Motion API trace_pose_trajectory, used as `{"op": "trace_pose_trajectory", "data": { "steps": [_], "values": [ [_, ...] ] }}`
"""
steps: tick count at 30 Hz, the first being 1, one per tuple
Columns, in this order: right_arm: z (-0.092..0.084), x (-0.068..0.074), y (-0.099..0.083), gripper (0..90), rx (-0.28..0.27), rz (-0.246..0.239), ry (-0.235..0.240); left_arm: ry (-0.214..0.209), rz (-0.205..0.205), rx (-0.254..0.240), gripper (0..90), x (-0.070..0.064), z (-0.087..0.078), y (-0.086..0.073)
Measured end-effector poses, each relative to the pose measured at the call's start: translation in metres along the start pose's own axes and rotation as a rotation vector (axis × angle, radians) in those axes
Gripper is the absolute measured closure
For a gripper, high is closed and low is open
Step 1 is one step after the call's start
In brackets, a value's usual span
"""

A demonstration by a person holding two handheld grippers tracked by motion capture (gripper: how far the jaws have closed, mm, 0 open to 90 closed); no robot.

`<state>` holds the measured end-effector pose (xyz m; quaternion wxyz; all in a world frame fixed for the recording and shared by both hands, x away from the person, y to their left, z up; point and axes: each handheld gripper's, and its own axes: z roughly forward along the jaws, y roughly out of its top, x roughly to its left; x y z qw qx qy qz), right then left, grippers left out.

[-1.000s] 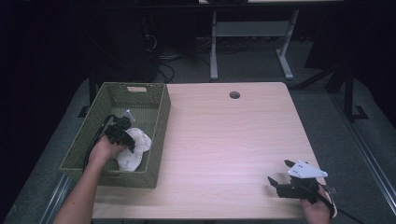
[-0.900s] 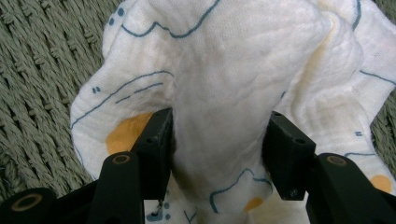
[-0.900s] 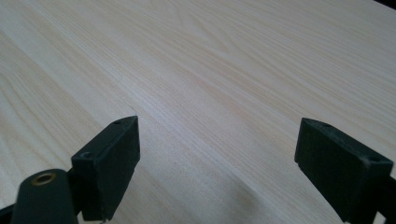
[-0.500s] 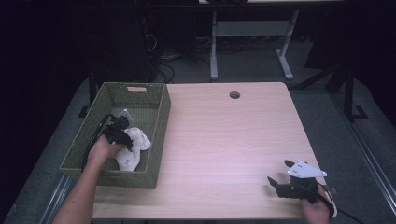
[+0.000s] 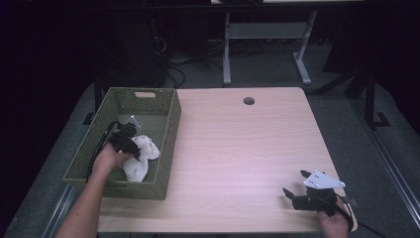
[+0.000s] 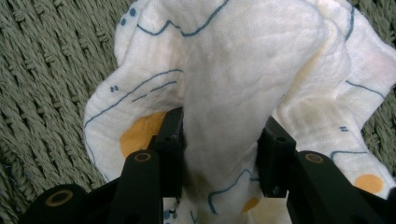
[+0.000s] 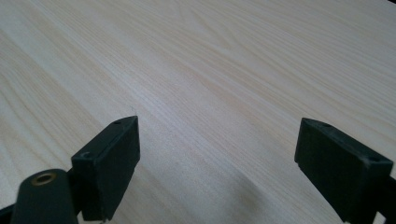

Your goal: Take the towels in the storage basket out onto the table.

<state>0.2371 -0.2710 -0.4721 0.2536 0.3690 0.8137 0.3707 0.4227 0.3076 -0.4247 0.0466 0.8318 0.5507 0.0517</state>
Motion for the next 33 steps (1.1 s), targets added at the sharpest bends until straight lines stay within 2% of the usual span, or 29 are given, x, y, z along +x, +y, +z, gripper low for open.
{"op": "trace_pose_trajectory", "data": {
  "steps": [6, 9, 13, 19, 21, 22, 25, 28, 29, 30, 31, 32, 33],
  "values": [
    [-0.001, -0.001, 0.0, 13.6, -0.003, -0.001, -0.001, 0.003, -0.019, 0.0, 61.2, 0.0, -0.001, 0.0],
    [-0.001, -0.001, -0.001, 13.7, 0.0, 0.004, -0.002, 0.009, -0.008, -0.005, 66.4, -0.001, -0.002, 0.0],
    [-0.001, -0.001, -0.001, 13.7, 0.005, 0.011, -0.006, -0.017, -0.008, -0.028, 70.8, 0.002, -0.008, -0.002],
    [0.0, -0.001, -0.001, 13.7, 0.002, 0.016, -0.006, -0.123, -0.037, -0.145, 71.3, 0.011, -0.033, -0.011],
    [0.0, 0.0, -0.001, 13.7, 0.003, 0.017, -0.006, -0.13, -0.041, -0.156, 71.3, 0.013, -0.035, -0.013],
    [0.0, 0.0, -0.001, 13.7, 0.004, 0.015, -0.008, -0.166, -0.051, -0.182, 71.3, 0.016, -0.042, -0.017],
    [-0.001, 0.0, -0.001, 13.7, 0.002, 0.013, -0.008, -0.242, -0.058, -0.224, 71.1, 0.021, -0.05, -0.024],
    [-0.001, -0.001, -0.001, 13.7, 0.003, 0.016, -0.009, -0.278, -0.069, -0.255, 71.1, 0.023, -0.056, -0.028],
    [-0.001, -0.001, -0.001, 13.7, 0.003, 0.015, -0.01, -0.278, -0.069, -0.255, 71.1, 0.023, -0.056, -0.028],
    [-0.001, -0.001, -0.001, 13.7, 0.002, 0.014, -0.011, -0.32, -0.081, -0.28, 71.1, 0.025, -0.06, -0.03],
    [-0.001, -0.001, -0.001, 13.7, 0.001, 0.016, -0.011, -0.344, -0.093, -0.298, 71.1, 0.027, -0.064, -0.031],
    [-0.002, -0.001, -0.001, 13.7, -0.001, 0.014, -0.01, -0.344, -0.093, -0.298, 71.1, 0.027, -0.064, -0.031],
    [-0.002, -0.001, -0.001, 13.7, -0.002, 0.014, -0.009, -0.368, -0.098, -0.317, 71.1, 0.029, -0.068, -0.032]
  ]
}}
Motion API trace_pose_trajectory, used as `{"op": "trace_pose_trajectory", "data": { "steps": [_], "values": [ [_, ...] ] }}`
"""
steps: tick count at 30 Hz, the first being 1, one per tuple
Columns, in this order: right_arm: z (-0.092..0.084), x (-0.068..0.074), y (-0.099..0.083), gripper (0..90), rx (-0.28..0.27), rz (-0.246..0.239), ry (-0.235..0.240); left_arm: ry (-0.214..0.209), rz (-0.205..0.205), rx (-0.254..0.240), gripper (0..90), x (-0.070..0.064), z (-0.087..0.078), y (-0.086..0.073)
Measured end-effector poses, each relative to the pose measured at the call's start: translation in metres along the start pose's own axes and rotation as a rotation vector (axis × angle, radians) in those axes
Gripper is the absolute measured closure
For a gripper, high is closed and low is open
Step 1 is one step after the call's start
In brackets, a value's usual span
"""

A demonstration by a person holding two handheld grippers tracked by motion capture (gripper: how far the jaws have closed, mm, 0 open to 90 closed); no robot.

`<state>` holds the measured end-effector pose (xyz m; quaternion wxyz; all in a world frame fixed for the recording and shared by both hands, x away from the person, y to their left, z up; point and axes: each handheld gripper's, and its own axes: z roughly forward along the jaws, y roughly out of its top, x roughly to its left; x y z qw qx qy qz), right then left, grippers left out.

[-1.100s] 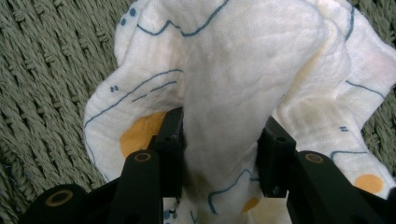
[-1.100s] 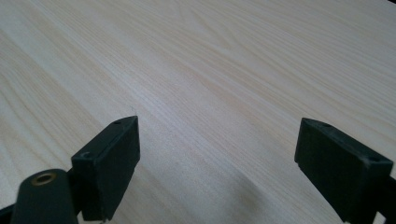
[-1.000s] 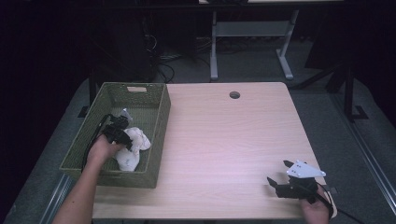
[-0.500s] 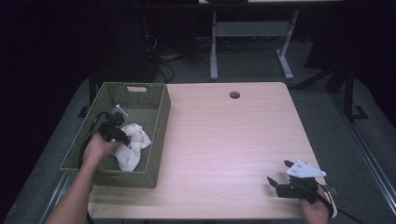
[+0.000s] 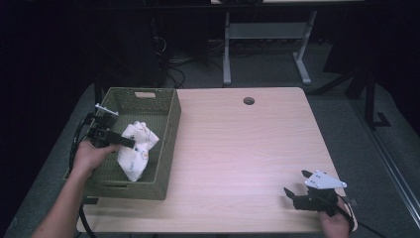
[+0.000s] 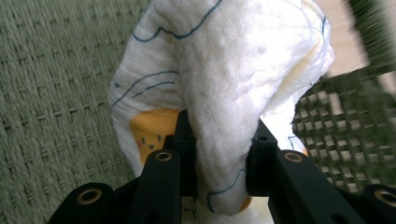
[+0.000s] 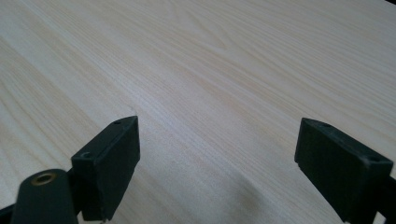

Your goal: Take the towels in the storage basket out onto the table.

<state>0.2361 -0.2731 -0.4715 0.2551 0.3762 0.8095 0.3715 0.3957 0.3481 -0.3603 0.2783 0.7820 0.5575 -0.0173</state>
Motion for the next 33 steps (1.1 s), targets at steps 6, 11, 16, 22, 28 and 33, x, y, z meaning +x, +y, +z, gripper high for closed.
{"op": "trace_pose_trajectory", "data": {
  "steps": [6, 11, 16, 22, 28, 33],
  "values": [
    [-0.001, -0.001, 0.0, 13.7, -0.006, 0.002, -0.002, -0.067, -0.01, -0.058, 70.9, -0.003, -0.017, 0.001],
    [-0.002, -0.001, 0.0, 13.7, -0.008, 0.0, -0.004, -0.085, -0.01, -0.087, 70.8, -0.005, -0.027, 0.001],
    [-0.003, -0.002, 0.0, 13.7, -0.008, 0.0, -0.007, -0.107, -0.02, -0.114, 70.8, -0.005, -0.039, 0.002],
    [-0.003, -0.002, 0.0, 13.7, -0.009, 0.0, -0.008, -0.148, -0.036, -0.151, 70.8, -0.007, -0.05, 0.0],
    [-0.003, -0.002, 0.0, 13.7, -0.011, 0.002, -0.008, -0.168, -0.032, -0.161, 70.7, -0.01, -0.055, 0.0],
    [-0.004, -0.002, 0.0, 13.7, -0.01, 0.006, -0.011, -0.196, -0.028, -0.179, 70.7, -0.014, -0.058, 0.002]
  ]
}}
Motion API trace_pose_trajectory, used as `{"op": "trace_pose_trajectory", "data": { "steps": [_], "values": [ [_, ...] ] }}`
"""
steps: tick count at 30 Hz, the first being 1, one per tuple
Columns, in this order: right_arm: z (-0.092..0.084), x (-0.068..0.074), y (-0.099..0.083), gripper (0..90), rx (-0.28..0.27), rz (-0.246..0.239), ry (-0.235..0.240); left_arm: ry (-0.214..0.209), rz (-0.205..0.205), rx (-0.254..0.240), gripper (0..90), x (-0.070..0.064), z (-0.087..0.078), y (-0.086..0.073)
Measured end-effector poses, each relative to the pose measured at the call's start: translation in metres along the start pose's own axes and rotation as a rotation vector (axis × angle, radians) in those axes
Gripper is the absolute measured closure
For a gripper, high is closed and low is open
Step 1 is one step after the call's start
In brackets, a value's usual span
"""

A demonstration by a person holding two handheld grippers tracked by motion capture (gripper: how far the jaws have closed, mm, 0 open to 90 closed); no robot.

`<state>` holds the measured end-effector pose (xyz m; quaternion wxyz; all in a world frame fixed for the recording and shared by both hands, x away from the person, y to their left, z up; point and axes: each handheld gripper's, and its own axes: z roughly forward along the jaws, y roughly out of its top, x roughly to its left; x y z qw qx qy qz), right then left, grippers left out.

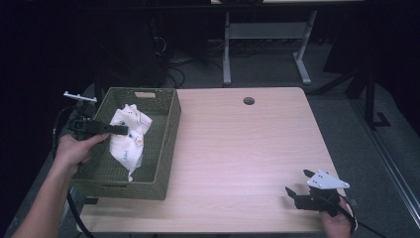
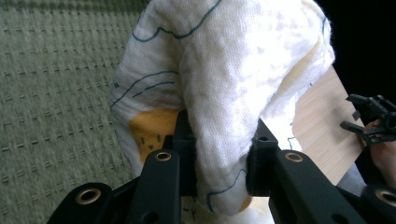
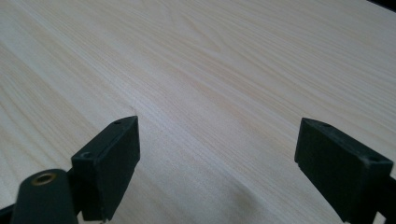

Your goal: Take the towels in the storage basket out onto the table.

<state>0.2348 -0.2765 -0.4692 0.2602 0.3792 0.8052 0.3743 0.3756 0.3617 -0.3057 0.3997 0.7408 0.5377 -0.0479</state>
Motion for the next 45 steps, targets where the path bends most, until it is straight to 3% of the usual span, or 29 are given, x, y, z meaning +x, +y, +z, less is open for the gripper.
{"op": "trace_pose_trajectory", "data": {
  "steps": [15, 28, 45],
  "values": [
    [0.0, -0.001, 0.0, 13.7, -0.007, -0.002, -0.001, -0.038, 0.06, -0.021, 70.5, -0.031, -0.006, 0.014],
    [-0.001, -0.002, 0.0, 13.7, -0.01, -0.001, -0.002, -0.046, 0.106, 0.0, 70.5, -0.055, 0.002, 0.022],
    [-0.004, -0.003, -0.001, 13.7, -0.017, -0.001, -0.006, -0.093, 0.176, 0.032, 70.6, -0.09, 0.02, 0.03]
  ]
}}
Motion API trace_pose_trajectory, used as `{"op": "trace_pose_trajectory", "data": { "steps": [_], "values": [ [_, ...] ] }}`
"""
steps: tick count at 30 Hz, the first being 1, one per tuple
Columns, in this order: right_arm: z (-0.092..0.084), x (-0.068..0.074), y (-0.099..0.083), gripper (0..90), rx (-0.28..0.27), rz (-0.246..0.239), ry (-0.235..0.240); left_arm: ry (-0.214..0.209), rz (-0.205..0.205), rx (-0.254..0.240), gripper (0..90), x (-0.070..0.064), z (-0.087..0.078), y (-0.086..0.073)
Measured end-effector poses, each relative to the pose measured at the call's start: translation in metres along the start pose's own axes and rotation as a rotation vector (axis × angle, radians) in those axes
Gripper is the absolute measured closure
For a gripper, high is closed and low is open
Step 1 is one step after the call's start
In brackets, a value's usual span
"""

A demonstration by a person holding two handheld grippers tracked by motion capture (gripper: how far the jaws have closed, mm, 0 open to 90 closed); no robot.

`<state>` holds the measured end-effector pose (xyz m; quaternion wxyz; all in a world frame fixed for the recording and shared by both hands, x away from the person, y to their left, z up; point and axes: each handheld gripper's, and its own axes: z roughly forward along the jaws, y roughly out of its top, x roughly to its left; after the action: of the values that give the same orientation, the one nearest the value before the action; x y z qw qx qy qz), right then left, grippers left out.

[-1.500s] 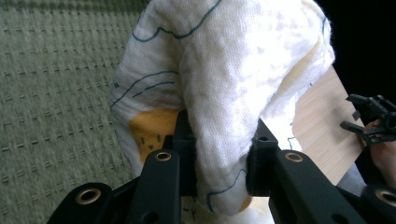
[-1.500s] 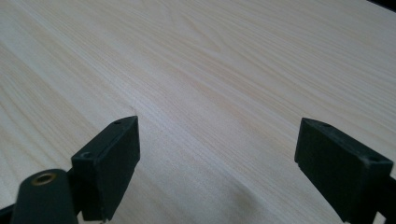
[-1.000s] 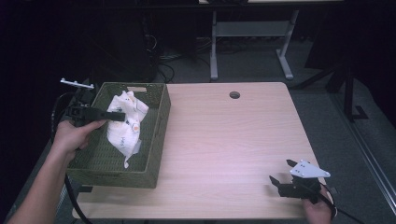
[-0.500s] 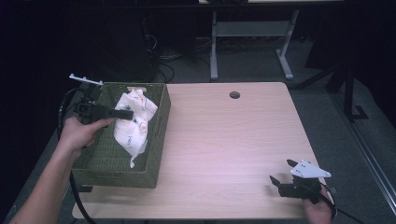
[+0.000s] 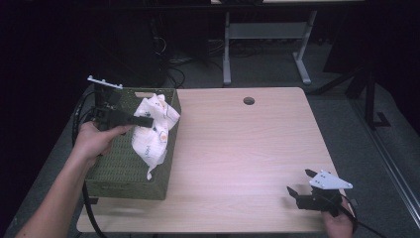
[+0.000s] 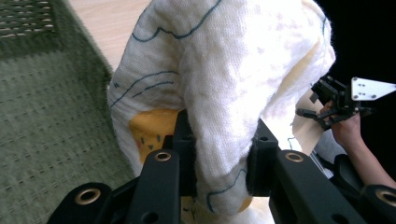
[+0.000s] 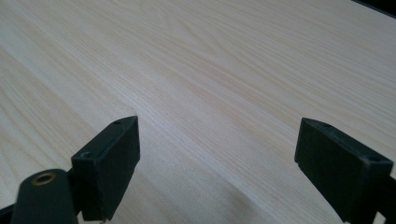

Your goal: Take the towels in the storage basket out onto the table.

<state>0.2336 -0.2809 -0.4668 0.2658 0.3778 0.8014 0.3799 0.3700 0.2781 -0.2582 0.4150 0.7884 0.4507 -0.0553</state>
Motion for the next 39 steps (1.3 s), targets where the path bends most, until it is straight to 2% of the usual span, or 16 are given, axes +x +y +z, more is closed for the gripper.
{"op": "trace_pose_trajectory", "data": {
  "steps": [11, 26, 39],
  "values": [
    [-0.001, 0.0, 0.0, 13.7, -0.005, 0.004, -0.003, -0.023, 0.037, 0.029, 70.5, -0.015, 0.016, 0.006],
    [-0.003, -0.001, 0.0, 13.7, -0.013, 0.002, -0.002, -0.045, 0.06, 0.054, 70.5, -0.028, 0.037, 0.012],
    [-0.002, -0.001, -0.001, 13.7, -0.015, 0.01, 0.005, -0.101, 0.073, 0.089, 70.5, -0.042, 0.079, 0.017]
  ]
}}
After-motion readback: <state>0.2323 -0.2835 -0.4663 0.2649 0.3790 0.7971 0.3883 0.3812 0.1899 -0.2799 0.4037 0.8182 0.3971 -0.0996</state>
